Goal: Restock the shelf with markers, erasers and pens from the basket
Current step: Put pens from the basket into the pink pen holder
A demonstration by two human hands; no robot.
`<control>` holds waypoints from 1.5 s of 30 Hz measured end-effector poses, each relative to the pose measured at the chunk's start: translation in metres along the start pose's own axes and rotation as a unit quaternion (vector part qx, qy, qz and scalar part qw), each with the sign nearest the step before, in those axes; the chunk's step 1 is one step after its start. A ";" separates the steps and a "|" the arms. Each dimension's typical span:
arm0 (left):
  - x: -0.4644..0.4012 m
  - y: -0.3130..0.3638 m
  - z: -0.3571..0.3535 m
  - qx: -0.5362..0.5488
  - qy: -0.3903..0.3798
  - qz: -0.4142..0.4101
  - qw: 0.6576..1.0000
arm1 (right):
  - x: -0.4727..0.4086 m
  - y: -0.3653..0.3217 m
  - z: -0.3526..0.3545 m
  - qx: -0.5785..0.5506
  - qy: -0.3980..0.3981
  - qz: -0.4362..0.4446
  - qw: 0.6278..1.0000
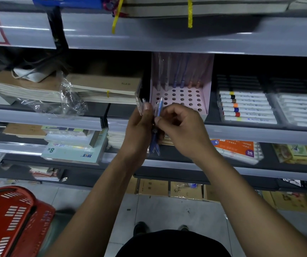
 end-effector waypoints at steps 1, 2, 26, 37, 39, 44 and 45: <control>-0.001 -0.001 0.001 -0.024 0.017 -0.012 0.999 | -0.001 -0.001 0.002 -0.017 0.011 -0.010 1.000; -0.002 -0.002 0.002 -0.048 0.034 -0.023 0.998 | -0.003 -0.002 0.005 -0.036 0.022 -0.021 0.999; -0.005 -0.019 0.002 -0.344 0.136 -0.127 0.920 | -0.081 -0.010 0.044 0.125 0.236 0.096 0.959; -0.005 -0.022 0.004 -0.342 0.135 -0.132 0.921 | -0.095 0.008 0.035 0.235 0.159 0.025 0.959; -0.006 -0.023 0.005 -0.341 0.136 -0.126 0.922 | -0.098 0.010 0.035 0.259 0.138 0.011 0.956; -0.006 -0.022 0.004 -0.330 0.140 -0.124 0.925 | -0.097 0.014 0.031 0.306 0.118 0.006 0.945; -0.006 -0.022 0.003 -0.323 0.137 -0.125 0.928 | -0.097 0.014 0.032 0.306 0.117 0.004 0.945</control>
Point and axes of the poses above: each hand's wrist, its own x-axis away from the middle knuckle, its own z-axis out of the back of the hand, y = z × x, the point moved 2 cm from there along -x, towards the middle knuckle, and after that the axes turned 9 degrees about z, right-handed, at the moved point
